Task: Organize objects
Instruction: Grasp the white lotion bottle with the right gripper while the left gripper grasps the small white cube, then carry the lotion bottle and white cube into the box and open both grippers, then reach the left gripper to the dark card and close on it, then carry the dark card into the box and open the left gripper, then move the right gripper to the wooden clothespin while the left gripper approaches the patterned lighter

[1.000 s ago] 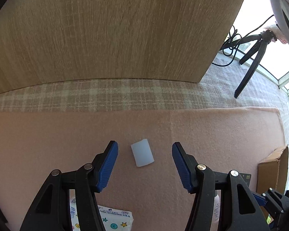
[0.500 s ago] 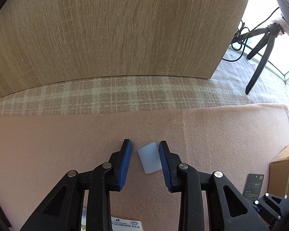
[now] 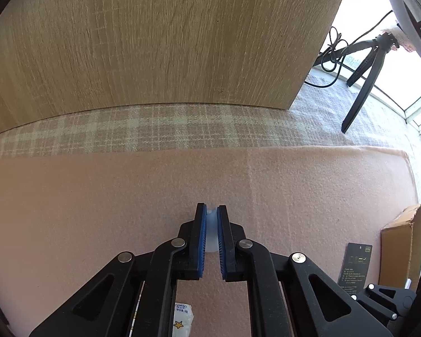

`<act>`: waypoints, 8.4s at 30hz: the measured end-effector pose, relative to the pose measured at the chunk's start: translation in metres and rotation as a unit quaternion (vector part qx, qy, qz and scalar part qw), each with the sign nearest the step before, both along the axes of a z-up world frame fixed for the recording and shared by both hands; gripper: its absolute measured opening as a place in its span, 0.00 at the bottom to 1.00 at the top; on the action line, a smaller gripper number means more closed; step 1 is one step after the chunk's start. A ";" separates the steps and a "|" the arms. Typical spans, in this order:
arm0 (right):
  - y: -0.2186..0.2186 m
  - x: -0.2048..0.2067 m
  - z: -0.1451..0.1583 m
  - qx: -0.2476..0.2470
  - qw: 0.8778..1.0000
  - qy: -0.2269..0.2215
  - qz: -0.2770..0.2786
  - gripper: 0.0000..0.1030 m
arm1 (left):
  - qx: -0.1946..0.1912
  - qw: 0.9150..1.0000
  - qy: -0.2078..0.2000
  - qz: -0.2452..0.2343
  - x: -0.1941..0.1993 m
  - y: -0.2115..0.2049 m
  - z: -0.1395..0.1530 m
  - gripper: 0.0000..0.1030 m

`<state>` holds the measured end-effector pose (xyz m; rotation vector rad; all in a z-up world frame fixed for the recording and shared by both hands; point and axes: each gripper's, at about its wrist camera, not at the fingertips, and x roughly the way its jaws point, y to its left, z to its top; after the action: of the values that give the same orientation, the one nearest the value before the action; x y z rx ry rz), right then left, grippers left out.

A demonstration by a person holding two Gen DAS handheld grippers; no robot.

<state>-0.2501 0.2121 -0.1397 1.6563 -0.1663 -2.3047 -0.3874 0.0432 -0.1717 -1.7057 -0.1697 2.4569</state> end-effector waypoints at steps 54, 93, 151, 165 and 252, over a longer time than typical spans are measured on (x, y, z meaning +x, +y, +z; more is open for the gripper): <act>0.271 0.219 0.071 -0.003 0.976 0.072 -0.205 0.18 | 0.058 0.959 0.037 -0.273 0.195 0.313 0.074 0.21; 0.246 0.262 0.093 -0.043 0.963 0.112 -0.240 0.55 | 0.064 0.993 -0.031 -0.098 0.136 0.134 0.037 0.77; 0.252 0.265 0.068 -0.039 0.962 0.063 -0.264 0.55 | 0.007 0.990 -0.028 -0.141 0.113 0.168 0.006 0.50; 0.246 0.263 0.078 -0.026 0.962 0.081 -0.258 0.55 | -0.001 0.987 0.018 -0.161 0.127 0.183 0.047 0.50; 0.091 0.159 0.100 -0.034 0.987 0.095 -0.127 0.56 | -0.024 0.999 0.049 -0.001 0.212 -0.105 0.075 0.75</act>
<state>-0.0907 0.3029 -0.0395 1.4434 -0.4327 -2.5954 -0.1759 -0.0619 -0.0971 -1.5991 -0.0979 2.5565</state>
